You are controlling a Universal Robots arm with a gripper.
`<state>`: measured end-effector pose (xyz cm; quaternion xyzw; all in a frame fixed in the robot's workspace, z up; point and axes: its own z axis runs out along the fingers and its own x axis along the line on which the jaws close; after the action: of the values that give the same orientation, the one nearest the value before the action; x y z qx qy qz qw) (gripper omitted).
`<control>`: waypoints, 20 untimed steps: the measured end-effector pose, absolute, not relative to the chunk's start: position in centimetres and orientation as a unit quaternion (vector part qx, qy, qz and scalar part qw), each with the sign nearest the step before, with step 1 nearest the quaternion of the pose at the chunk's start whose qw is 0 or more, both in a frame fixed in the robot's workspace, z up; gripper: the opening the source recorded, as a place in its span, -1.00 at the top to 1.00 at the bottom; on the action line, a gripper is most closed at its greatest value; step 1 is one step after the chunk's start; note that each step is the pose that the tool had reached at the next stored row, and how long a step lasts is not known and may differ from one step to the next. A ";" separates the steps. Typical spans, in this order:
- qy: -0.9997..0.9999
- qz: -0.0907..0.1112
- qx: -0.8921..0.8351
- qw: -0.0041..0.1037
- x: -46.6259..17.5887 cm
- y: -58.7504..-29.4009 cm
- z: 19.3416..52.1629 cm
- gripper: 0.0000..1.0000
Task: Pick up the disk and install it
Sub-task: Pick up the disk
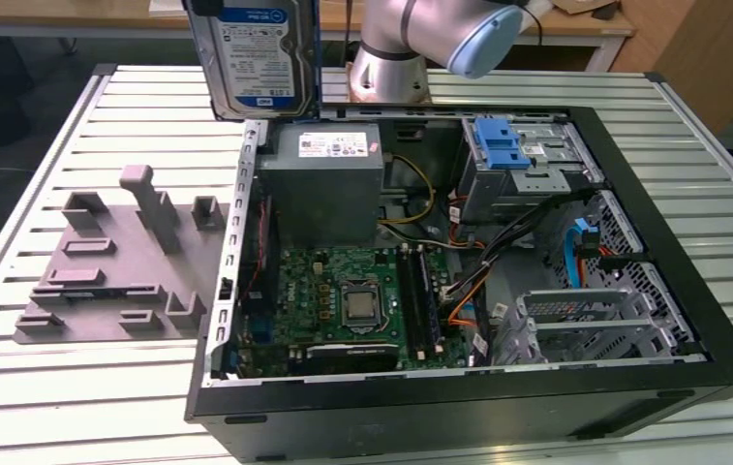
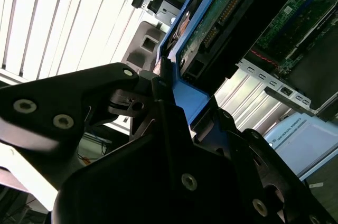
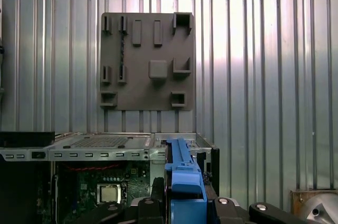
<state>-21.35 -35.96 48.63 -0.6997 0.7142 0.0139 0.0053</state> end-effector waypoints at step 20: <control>0.714 0.014 -0.700 0.005 -19.9 -36.0 48.6 0.26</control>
<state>-19.94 -35.96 48.63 -0.6997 0.7143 0.0139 0.0054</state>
